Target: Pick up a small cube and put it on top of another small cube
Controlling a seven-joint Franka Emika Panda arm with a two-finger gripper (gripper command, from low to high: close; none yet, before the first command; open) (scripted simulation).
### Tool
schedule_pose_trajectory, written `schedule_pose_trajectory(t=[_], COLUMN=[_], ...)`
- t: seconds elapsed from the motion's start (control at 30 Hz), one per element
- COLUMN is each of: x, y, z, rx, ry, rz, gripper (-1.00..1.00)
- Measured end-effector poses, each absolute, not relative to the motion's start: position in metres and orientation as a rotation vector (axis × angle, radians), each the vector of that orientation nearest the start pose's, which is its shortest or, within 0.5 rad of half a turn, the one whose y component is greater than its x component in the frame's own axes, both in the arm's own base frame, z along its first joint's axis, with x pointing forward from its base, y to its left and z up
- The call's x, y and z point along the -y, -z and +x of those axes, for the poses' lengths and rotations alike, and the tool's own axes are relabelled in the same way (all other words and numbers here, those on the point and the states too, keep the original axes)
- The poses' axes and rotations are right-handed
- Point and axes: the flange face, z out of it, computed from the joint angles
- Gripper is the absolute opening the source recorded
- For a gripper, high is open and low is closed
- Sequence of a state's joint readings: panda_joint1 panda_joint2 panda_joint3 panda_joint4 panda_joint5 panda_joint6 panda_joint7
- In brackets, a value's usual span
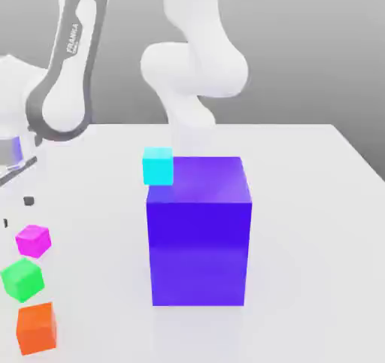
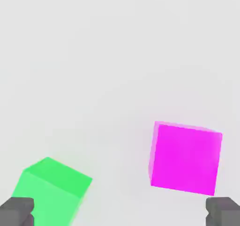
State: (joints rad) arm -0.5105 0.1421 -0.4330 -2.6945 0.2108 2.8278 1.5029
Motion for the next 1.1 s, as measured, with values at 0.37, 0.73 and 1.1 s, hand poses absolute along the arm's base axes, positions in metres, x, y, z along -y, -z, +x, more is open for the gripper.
schedule_pose_trajectory(t=[0.37,0.73,1.1], x=[0.340,0.343,0.334], y=[-0.127,-0.168,-0.202], z=[0.220,0.221,0.257], rx=[-3.053,-3.053,-3.012], ry=[0.004,0.016,-0.027], rz=[-0.748,-0.753,-0.849], gripper=[-1.00,-1.00,-1.00])
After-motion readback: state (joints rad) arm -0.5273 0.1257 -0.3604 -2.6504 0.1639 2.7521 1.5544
